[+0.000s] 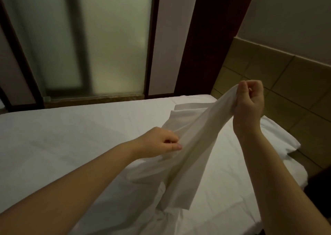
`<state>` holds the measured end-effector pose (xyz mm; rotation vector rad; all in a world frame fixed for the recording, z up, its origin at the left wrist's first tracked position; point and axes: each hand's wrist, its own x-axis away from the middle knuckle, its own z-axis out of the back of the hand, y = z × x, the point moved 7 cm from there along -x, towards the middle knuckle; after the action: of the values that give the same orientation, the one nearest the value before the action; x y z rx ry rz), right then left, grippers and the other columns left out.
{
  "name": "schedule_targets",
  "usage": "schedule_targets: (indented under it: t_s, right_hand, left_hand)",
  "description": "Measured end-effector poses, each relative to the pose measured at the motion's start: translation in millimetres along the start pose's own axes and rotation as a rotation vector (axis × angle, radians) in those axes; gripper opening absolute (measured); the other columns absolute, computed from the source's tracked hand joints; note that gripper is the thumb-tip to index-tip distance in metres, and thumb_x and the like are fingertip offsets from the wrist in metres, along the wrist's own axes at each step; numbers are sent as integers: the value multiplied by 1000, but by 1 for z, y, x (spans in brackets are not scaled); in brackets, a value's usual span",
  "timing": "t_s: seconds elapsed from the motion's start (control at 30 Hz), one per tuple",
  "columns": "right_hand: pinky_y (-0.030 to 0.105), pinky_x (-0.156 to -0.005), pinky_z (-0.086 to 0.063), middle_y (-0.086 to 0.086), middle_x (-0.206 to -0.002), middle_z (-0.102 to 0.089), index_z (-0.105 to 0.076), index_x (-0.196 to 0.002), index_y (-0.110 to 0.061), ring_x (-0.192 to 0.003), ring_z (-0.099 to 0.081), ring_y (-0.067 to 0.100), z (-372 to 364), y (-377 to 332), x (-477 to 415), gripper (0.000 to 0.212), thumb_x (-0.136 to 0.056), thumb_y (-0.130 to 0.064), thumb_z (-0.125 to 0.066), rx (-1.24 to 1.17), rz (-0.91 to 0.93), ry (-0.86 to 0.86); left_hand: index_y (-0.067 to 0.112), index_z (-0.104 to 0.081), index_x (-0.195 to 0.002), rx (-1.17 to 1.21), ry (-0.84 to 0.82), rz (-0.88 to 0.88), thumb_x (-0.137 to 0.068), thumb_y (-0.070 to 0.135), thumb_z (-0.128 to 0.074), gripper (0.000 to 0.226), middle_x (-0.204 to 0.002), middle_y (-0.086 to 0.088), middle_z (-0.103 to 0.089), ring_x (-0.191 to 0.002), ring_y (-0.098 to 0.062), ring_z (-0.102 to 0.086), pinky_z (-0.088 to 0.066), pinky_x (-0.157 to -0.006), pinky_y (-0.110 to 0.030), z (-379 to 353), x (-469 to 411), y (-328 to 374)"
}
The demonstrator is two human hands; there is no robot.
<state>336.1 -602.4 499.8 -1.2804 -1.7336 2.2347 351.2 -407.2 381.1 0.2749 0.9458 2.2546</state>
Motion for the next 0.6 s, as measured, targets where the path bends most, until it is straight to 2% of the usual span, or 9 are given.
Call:
schedule_targets:
  t_s: [0.1, 0.17, 0.3, 0.37, 0.47, 0.6]
  right_hand:
    - [9, -61, -44, -9, -79, -46, -44, -82, -28, -69, -46, 2, 19, 15, -11, 21, -100, -17, -42, 39, -31, -14]
    - [13, -63, -44, -9, -78, -47, -44, -81, -28, -69, -45, 3, 36, 34, -17, 21, -100, -19, -42, 61, -76, 9]
    - [19, -67, -41, -7, -76, -46, -44, -79, -27, -69, -43, 6, 60, 66, -34, 21, -100, -23, -42, 72, -163, 49]
    - [20, -66, -40, -5, -76, -46, -44, -78, -24, -68, -43, 7, 53, 60, -62, 22, -100, -23, -43, 40, -168, 34]
    - [24, -68, -42, -3, -77, -47, -47, -87, -16, -69, -45, 9, 23, -7, -140, 17, -100, -26, -44, -3, -34, 6]
    - [15, -59, -33, -2, -80, -45, -47, -98, -7, -68, -43, 11, -6, -183, -231, 18, -100, -24, -43, -70, 307, 49]
  left_hand:
    - [-3, -65, -89, 264, 41, 121, -96, 24, -49, 32, -90, -24, -59, -78, -19, -55, -43, -74, -23, -11, -16, -10]
    - [6, -63, -80, 390, 103, 140, -97, 23, -44, 30, -81, -13, -58, -75, -12, -56, -45, -74, -22, -9, -24, -10]
    - [17, -56, -68, 367, 243, 50, -96, 19, -47, 30, -64, 8, -52, -59, -2, -48, -40, -62, -17, 21, -48, 17]
    - [17, -57, -68, 328, 388, -26, -95, 16, -50, 29, -63, 8, -50, -57, 1, -44, -36, -57, -17, 71, -72, 42]
    - [18, -59, -68, 147, 608, -134, -95, 20, -53, 28, -66, 3, -50, -61, -4, -44, -36, -61, -24, 188, -102, 104]
    - [4, -65, -76, -31, 960, -282, -93, 27, -55, 31, -70, -1, -54, -68, -12, -44, -35, -63, -28, 341, -72, 212]
